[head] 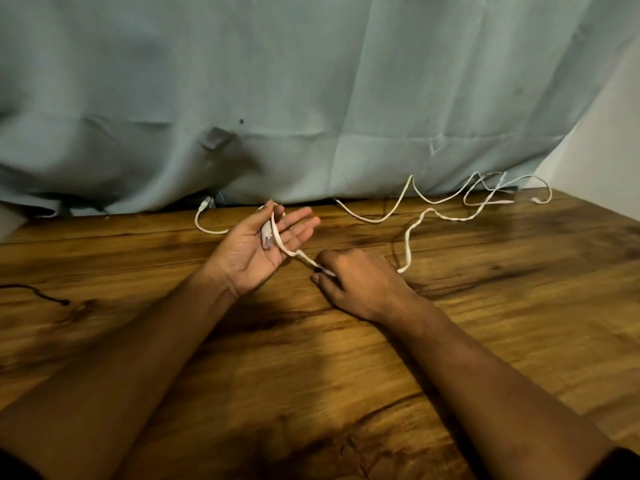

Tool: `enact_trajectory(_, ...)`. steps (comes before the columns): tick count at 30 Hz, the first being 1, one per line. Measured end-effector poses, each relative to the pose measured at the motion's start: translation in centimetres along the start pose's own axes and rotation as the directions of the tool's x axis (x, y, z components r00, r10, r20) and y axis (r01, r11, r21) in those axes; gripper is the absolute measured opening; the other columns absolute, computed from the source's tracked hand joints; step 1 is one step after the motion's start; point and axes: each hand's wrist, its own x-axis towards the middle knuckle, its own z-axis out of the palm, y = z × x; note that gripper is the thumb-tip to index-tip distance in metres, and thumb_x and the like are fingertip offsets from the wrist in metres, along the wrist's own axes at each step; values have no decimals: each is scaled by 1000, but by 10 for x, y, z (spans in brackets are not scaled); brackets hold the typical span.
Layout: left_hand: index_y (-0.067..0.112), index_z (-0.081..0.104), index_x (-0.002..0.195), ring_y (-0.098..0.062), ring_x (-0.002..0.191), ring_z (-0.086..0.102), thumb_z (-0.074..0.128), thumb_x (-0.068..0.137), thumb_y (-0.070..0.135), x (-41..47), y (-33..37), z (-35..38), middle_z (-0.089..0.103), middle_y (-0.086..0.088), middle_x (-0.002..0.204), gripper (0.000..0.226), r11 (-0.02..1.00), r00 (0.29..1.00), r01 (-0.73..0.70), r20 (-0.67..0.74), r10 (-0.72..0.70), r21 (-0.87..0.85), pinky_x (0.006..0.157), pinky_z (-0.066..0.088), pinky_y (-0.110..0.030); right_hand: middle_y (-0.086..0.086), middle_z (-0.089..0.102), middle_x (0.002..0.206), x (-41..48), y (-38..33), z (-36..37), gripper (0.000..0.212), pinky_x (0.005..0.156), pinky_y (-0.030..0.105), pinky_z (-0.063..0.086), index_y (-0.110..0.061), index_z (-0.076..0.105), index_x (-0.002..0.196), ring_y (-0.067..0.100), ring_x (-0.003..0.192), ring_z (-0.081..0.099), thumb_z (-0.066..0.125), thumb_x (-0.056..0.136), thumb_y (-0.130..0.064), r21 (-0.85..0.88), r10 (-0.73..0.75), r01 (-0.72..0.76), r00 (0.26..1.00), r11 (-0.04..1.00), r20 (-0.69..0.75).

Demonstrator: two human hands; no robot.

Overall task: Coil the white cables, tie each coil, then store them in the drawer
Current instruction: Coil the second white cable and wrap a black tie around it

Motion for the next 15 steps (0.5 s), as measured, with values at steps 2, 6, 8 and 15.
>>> enact_trajectory(2, 8, 62, 86, -44, 131, 57, 49, 104, 25, 2, 1, -3, 58, -30, 140, 28, 999, 997, -39, -74, 38, -5, 106, 52, -49, 5, 72, 98, 1, -4, -2, 25, 69, 39, 46, -25, 59, 103, 33, 91, 68, 49, 101, -47, 9, -60, 60, 998, 998, -2)
enact_trajectory(6, 19, 60, 87, -35, 139, 51, 41, 108, 29, 3, 2, -9, 61, -18, 142, 31, 969, 992, -15, -116, 45, 247, 121, 30, -50, 3, 71, 90, -1, -12, -5, 18, 66, 38, 47, -23, 61, 99, 30, 84, 67, 54, 98, -40, 35, -175, 177, 983, 984, -45)
enact_trajectory(8, 18, 60, 86, -34, 133, 57, 40, 108, 27, 2, -1, -10, 65, -17, 138, 31, 927, 994, -4, -101, 45, 374, 120, 32, -48, 1, 70, 87, -1, -15, -5, 13, 64, 36, 46, -24, 59, 96, 28, 81, 66, 56, 97, -37, 57, -204, 207, 977, 977, -67)
enact_trajectory(15, 7, 58, 89, -16, 88, 75, 41, 109, 16, 1, -10, -6, 77, -10, 94, 28, 807, 991, -96, -24, 135, 583, 80, 58, -30, 0, 68, 110, -2, -12, -16, 23, 78, 31, 47, -20, 65, 113, 17, 96, 62, 58, 95, -33, 82, -194, 224, 944, 971, -268)
